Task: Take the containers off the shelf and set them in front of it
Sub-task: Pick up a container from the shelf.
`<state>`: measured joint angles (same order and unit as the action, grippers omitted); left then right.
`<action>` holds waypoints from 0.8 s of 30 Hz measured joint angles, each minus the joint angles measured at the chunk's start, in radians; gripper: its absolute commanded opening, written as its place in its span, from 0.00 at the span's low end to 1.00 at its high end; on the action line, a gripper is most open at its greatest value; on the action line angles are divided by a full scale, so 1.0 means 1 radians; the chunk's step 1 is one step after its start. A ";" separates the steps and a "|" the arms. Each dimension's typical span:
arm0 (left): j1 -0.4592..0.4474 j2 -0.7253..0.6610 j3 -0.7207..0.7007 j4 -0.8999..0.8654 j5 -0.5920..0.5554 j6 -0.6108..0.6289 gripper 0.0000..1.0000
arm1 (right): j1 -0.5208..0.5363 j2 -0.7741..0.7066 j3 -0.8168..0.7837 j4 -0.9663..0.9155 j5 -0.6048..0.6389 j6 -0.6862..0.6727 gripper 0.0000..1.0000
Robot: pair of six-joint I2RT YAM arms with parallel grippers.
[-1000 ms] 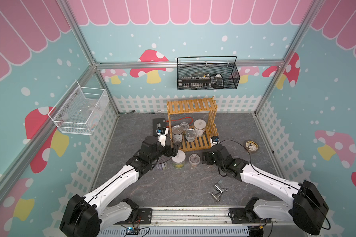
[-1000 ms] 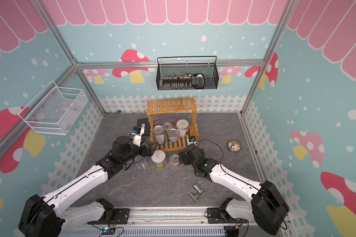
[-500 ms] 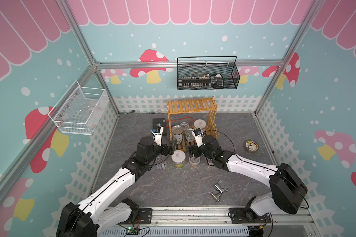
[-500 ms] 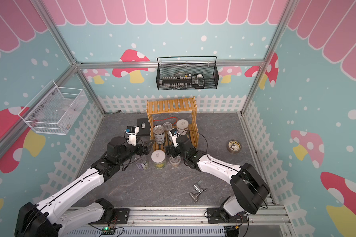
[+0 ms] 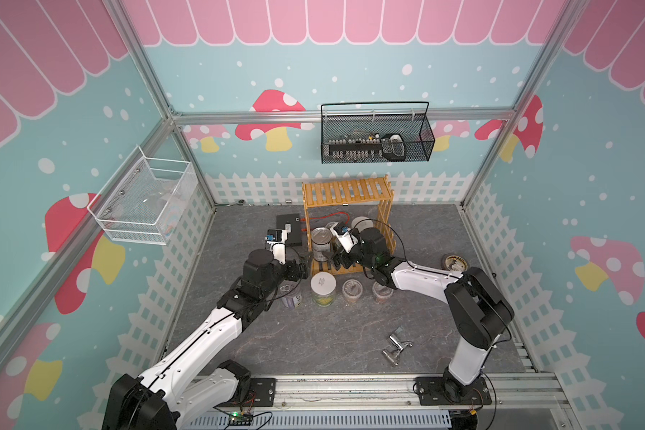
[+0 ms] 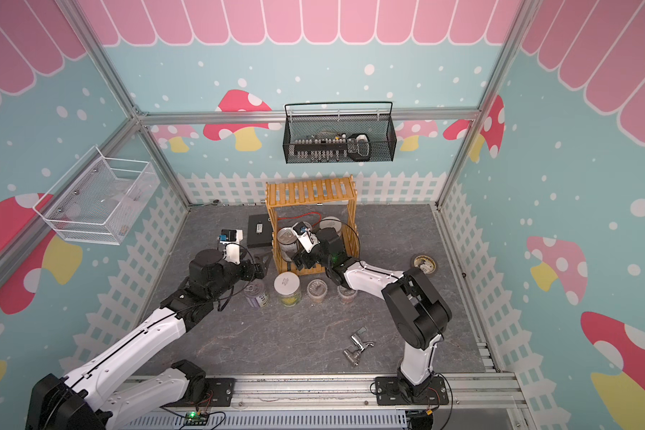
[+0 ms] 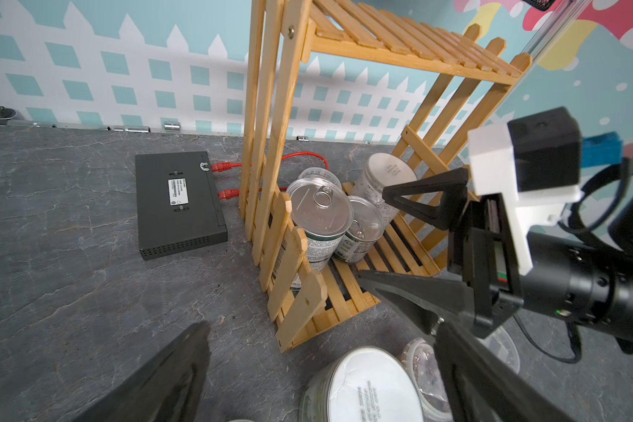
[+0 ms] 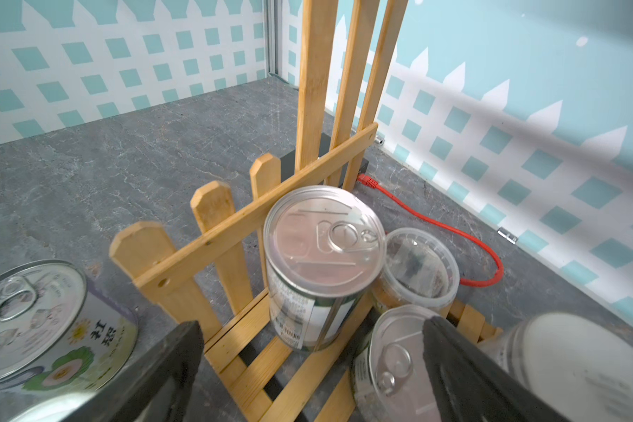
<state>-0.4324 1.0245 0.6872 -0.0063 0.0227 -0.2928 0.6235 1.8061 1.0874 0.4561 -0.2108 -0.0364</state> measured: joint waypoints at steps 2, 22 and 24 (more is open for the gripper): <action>0.000 0.000 0.000 0.000 0.000 0.000 0.99 | -0.012 0.025 0.018 0.017 -0.030 -0.017 0.99; 0.000 0.000 0.000 0.000 0.015 0.000 0.99 | -0.035 0.266 0.234 0.039 -0.169 -0.040 0.96; 0.000 0.000 0.000 0.000 0.016 0.000 0.99 | -0.035 0.274 0.244 0.040 -0.177 -0.035 0.93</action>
<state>-0.4320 1.0245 0.6868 -0.0063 0.0383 -0.2928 0.5888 2.0804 1.3312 0.4957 -0.3882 -0.0715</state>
